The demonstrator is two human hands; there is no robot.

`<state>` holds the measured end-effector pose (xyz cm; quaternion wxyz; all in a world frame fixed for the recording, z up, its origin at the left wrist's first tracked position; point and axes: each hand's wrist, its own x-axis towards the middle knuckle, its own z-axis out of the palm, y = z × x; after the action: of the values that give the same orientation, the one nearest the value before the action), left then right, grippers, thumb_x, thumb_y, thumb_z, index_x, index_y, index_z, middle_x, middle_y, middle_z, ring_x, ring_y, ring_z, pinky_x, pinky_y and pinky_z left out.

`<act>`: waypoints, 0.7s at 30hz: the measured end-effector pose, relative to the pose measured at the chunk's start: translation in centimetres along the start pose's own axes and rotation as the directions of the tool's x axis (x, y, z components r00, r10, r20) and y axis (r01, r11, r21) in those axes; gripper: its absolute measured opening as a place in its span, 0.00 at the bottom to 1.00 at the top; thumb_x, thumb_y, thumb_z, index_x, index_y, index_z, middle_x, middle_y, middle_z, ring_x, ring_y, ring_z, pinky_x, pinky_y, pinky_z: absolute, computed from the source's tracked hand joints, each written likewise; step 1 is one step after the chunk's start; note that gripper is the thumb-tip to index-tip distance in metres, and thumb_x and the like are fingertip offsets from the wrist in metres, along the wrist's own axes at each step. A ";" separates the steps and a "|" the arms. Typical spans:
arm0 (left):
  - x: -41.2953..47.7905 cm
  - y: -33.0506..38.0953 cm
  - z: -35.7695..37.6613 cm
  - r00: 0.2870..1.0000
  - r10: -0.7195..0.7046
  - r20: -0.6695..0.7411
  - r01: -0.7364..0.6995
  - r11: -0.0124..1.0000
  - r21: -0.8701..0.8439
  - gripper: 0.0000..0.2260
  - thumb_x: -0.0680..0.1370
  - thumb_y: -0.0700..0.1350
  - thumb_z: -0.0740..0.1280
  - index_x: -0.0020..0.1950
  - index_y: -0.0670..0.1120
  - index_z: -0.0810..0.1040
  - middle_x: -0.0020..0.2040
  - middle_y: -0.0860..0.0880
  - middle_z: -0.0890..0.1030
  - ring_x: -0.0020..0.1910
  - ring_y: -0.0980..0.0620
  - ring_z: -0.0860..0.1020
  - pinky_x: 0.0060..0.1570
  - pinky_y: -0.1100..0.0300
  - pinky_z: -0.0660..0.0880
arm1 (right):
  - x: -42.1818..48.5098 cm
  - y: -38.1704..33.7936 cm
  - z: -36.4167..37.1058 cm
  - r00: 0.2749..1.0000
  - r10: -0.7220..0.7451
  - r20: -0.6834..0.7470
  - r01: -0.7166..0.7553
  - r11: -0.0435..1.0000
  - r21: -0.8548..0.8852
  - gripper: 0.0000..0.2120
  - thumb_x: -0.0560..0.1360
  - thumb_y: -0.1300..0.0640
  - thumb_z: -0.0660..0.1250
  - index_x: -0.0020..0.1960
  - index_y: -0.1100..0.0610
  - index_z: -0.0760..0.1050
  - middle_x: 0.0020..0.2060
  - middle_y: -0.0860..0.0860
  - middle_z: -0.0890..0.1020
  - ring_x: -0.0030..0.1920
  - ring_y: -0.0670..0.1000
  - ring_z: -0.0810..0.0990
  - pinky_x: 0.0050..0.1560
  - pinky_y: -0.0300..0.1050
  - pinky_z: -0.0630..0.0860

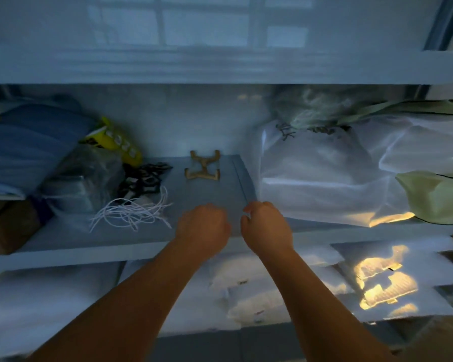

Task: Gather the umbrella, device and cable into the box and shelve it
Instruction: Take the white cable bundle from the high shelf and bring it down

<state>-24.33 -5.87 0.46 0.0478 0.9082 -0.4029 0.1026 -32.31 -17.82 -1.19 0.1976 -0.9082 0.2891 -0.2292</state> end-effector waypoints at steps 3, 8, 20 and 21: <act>2.0 -1.9 0.3 0.999 -0.051 -0.003 0.051 0.998 0.025 0.14 0.82 0.53 0.58 0.61 0.49 0.78 0.57 0.46 0.78 0.55 0.45 0.78 0.49 0.54 0.74 | 3.3 -0.9 1.3 0.998 -0.059 0.028 0.059 0.998 0.014 0.15 0.78 0.54 0.62 0.62 0.54 0.78 0.56 0.56 0.79 0.54 0.59 0.80 0.50 0.50 0.78; 4.0 -5.9 1.2 0.993 -0.111 -0.037 0.112 0.992 0.049 0.18 0.80 0.54 0.60 0.68 0.50 0.74 0.64 0.46 0.75 0.63 0.46 0.73 0.56 0.50 0.76 | 7.0 -3.2 4.0 0.989 -0.139 0.053 0.135 0.988 0.070 0.17 0.77 0.56 0.63 0.66 0.53 0.76 0.58 0.56 0.80 0.56 0.58 0.80 0.51 0.50 0.78; 5.3 -19.0 2.8 0.989 -0.144 -0.021 0.145 0.986 0.086 0.30 0.78 0.60 0.63 0.77 0.49 0.62 0.76 0.44 0.64 0.76 0.43 0.61 0.72 0.46 0.61 | 9.6 -11.9 12.0 0.973 -0.223 0.065 0.214 0.969 0.121 0.18 0.79 0.55 0.62 0.69 0.52 0.72 0.60 0.55 0.77 0.60 0.57 0.77 0.56 0.54 0.78; 5.4 -20.2 2.8 0.990 -0.144 0.001 0.143 0.987 0.079 0.32 0.78 0.62 0.63 0.78 0.49 0.60 0.78 0.43 0.62 0.77 0.42 0.58 0.73 0.45 0.59 | 9.8 -12.8 12.6 0.970 -0.234 0.069 0.225 0.967 0.119 0.18 0.79 0.55 0.62 0.69 0.53 0.72 0.60 0.55 0.77 0.60 0.57 0.77 0.57 0.54 0.77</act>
<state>-5.44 3.28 -1.11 0.0180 0.9364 -0.3323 0.1115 -12.91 -11.35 -2.20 0.2316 -0.9319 0.1605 -0.2284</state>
